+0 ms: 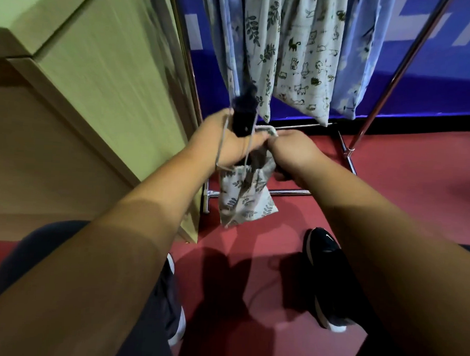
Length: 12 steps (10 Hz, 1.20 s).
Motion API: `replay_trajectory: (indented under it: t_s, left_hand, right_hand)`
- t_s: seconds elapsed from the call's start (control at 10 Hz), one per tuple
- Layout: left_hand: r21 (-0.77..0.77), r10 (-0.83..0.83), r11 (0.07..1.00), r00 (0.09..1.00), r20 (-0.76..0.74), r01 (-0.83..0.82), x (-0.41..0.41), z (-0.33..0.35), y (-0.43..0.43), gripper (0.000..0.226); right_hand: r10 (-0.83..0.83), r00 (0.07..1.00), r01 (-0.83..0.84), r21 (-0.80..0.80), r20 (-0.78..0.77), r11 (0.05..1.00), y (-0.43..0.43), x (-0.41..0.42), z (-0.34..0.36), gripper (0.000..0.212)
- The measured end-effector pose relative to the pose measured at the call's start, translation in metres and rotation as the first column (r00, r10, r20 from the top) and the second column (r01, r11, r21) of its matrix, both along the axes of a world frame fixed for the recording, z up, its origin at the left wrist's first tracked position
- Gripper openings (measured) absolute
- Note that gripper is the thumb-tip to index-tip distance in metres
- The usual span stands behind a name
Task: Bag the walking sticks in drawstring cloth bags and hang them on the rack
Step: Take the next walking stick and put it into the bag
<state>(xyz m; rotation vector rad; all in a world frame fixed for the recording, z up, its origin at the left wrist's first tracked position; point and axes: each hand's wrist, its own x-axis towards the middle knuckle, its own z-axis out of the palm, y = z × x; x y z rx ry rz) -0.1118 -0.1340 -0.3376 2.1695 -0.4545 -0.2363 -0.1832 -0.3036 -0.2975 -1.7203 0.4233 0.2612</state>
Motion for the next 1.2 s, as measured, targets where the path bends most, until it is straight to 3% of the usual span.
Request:
replay_trajectory:
  t_s: [0.1,0.2,0.3,0.4,0.5,0.7,0.8,0.9,1.0,1.1,1.2]
  left_hand:
    - [0.083,0.012,0.996,0.999,0.044,-0.016,-0.051,0.045,-0.012,0.024]
    - [0.161,0.019,0.987,0.999,0.027,-0.023,-0.046,0.039,-0.012,0.039]
    - [0.238,0.045,0.97,0.999,-0.02,-0.039,-0.038,0.046,-0.005,0.054]
    - [0.467,-0.056,0.884,0.997,0.048,0.027,-0.03,0.06,0.003,0.049]
    - [0.693,-0.148,0.72,0.983,0.11,0.031,-0.025,0.062,0.008,0.045]
    - [0.847,-0.149,0.522,0.988,-0.026,0.101,-0.025,0.06,0.021,0.031]
    - [0.835,-0.071,0.55,0.997,0.011,0.03,-0.023,0.061,0.026,0.035]
    - [0.73,0.077,0.68,0.997,0.024,-0.07,-0.021,0.067,0.032,0.036]
    - [0.623,0.178,0.771,0.984,-0.017,-0.129,-0.02,0.075,0.036,0.035]
    - [0.485,0.267,0.856,0.957,-0.117,-0.179,-0.021,0.08,0.038,0.031]
    - [0.418,0.31,0.88,0.939,-0.147,-0.225,-0.026,0.084,0.037,0.035]
  right_hand:
    - [-0.091,0.996,0.089,0.137,0.009,0.987,0.001,0.001,0.004,0.032]
    - [-0.09,0.995,0.095,0.132,-0.041,0.987,-0.004,-0.002,0.005,0.022]
    - [-0.02,0.998,0.02,0.015,-0.054,1.0,-0.009,-0.005,0.007,0.03]
    - [0.03,0.998,-0.039,-0.192,-0.051,0.981,-0.016,-0.005,0.004,0.029]
    - [0.017,0.997,-0.041,-0.318,-0.08,0.947,-0.025,-0.005,-0.002,0.02]
    - [0.007,0.991,-0.066,-0.438,-0.136,0.897,-0.032,-0.009,0.001,0.024]
    - [0.006,0.984,-0.095,-0.496,-0.178,0.863,-0.034,-0.01,0.004,0.032]
    - [0.03,0.968,-0.154,-0.498,-0.248,0.853,-0.035,-0.009,0.006,0.024]
    - [0.135,0.919,-0.329,-0.531,-0.37,0.781,-0.035,-0.015,0.011,0.022]
    - [0.216,0.864,-0.432,-0.45,-0.454,0.782,-0.036,-0.02,0.014,0.023]
    - [0.217,0.818,-0.469,-0.4,-0.532,0.788,-0.037,-0.019,0.011,0.033]
